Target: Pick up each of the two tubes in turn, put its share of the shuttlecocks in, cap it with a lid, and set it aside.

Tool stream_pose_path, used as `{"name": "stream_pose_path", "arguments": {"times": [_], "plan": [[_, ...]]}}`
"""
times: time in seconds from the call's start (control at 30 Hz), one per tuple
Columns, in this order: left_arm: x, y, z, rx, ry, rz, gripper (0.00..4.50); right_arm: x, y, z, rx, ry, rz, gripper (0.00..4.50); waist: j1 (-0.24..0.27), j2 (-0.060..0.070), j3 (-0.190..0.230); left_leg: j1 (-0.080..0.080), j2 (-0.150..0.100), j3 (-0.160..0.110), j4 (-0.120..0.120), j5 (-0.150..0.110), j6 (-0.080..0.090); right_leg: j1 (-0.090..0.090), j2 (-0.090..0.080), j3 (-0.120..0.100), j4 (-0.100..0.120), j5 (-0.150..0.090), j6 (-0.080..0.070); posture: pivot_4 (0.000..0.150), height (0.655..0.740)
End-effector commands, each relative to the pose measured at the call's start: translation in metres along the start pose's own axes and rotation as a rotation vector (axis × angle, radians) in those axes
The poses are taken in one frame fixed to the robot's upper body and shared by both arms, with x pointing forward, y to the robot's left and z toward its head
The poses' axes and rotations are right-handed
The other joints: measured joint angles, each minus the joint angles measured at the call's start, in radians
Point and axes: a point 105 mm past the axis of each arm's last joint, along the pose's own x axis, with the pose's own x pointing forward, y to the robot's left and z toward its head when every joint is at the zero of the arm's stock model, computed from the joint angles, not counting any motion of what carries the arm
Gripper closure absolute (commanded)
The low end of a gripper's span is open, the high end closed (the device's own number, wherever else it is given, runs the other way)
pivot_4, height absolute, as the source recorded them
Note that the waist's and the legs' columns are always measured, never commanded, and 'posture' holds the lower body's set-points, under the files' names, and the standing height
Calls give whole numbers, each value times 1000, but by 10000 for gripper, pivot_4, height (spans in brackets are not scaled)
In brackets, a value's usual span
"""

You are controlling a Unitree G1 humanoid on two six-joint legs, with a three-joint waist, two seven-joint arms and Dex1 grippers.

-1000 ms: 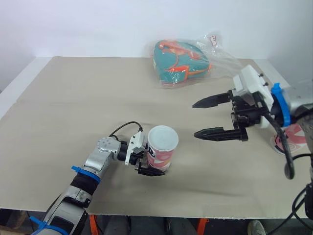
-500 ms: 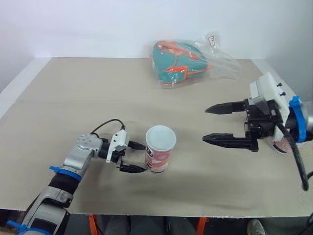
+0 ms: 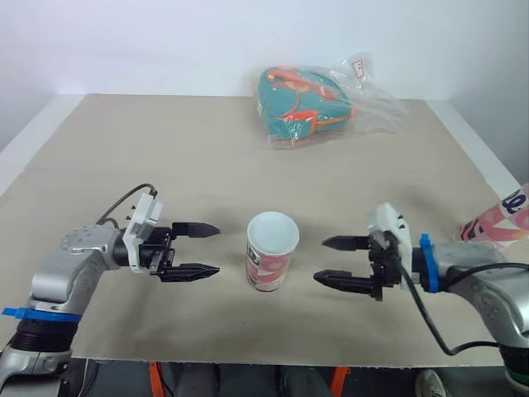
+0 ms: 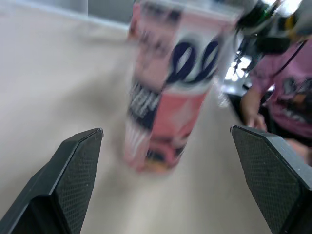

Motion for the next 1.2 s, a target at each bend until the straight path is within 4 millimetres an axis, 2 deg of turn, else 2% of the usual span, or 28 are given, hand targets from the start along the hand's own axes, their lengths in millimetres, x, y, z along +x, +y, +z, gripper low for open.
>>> {"name": "stream_pose_path", "arguments": {"times": [0.03, 0.23, 0.43, 0.7, 0.97, 1.2], "plan": [[-6, -12, 7, 38, 65, -24, 1447, 14, 1, 4, -49, -6, 45, 0, -2, -3, 2, 0, 0, 0, 0, 0, 0, 0, 0, 0, 0, 0, 0, 1500, 7387], [-19, -9, 2, 80, 146, 13, 1447, 28, 5, 4, -82, 9, 118, 0, 0, -5, 3, 1, 2, 1, 0, 0, 0, -1, 1, 0, 0, 0, -2, 1500, 7387], [-19, -11, -2, 81, 148, 7, 1447, 40, 6, 10, -124, -4, 160, 0, 0, -5, 4, 0, 2, 1, 0, 0, 0, -1, 1, 0, 0, 0, -2, 1500, 7387], [-25, -11, 7, 102, 115, 47, 1447, 48, 10, 19, -152, -24, 219, 0, 0, -5, 4, 0, 2, 1, 0, 0, -1, -1, 1, 0, 0, 0, -3, 1500, 7387], [-16, -13, 36, 149, -15, 76, 1447, 57, 12, 23, -162, -39, 251, 0, 0, -6, 4, 0, 2, 1, 0, 0, -1, -1, 1, -1, 0, 0, -2, 1500, 7387], [-14, -12, 39, 159, -15, 80, 1447, 65, 10, 28, -178, -59, 263, 0, 0, -6, 4, 0, 2, 1, 0, 0, -1, -1, 1, 0, 0, 1, -2, 1500, 7387]]}}
